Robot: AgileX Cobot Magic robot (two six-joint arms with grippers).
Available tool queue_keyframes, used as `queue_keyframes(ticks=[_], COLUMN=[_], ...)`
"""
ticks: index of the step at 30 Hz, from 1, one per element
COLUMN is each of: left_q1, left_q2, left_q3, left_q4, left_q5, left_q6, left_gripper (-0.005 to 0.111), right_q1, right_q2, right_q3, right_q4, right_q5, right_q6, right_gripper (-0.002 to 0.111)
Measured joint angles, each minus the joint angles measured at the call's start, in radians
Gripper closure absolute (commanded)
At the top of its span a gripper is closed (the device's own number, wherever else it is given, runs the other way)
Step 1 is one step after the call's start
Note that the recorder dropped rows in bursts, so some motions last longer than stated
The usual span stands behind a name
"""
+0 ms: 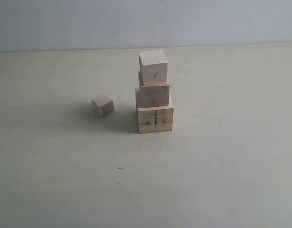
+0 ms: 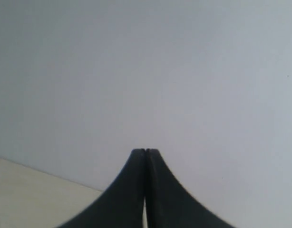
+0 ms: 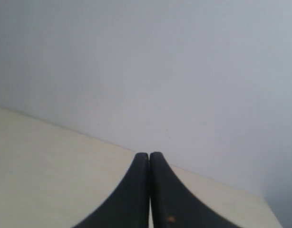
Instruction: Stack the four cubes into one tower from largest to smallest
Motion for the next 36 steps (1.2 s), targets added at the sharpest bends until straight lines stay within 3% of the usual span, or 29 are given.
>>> queue_keyframes(ticks=[3,6,9,11,13,18,22,24,26,32,36], left_q1=[0.000,0.000,0.000,0.000,0.000,0.000,-0.004,-0.004,-0.004,-0.043,-0.093], left_q2=[-0.002,0.013,0.088,0.176,0.293,0.700,1.036,1.196,1.329,1.608,1.722], left_q3=[-0.083,-0.195,-0.296,-0.363,-0.417,-0.554,-0.661,-0.725,-0.785,-0.857,-0.859], left_q4=[0.014,0.019,0.014,-0.046,-0.167,-0.660,-0.946,-1.039,-1.114,-1.358,-1.466], left_q5=[0.103,0.246,0.366,0.440,0.516,0.811,0.955,0.954,0.956,1.051,1.051], left_q6=[0.001,0.035,0.142,0.280,0.460,1.067,1.383,1.531,1.713,2.212,2.505], left_gripper=[0.107,0.107,0.107,0.107,0.107,0.107,0.106,0.099,0.082,0.003,0.002], right_q1=[0.000,0.000,0.000,0.000,0.000,0.000,0.000,0.000,0.000,0.000,0.000], right_q2=[0.000,0.000,0.003,0.005,0.005,0.005,0.005,0.005,0.005,0.005,0.005], right_q3=[0.000,0.000,0.000,0.005,0.005,0.003,0.003,0.003,0.003,0.003,0.003], right_q4=[-0.118,-0.149,-0.160,-0.162,-0.163,-0.163,-0.163,-0.163,-0.163,-0.163,-0.163], right_q5=[0.053,0.245,0.507,0.589,0.620,0.633,0.635,0.635,0.637,0.638,0.638], right_q6=[-0.002,-0.002,-0.002,0.005,0.017,0.028,0.028,0.029,0.032,0.032,0.032], right_gripper=[0.108,0.108,0.108,0.108,0.108,0.108,0.108,0.108,0.108,0.108,0.108])
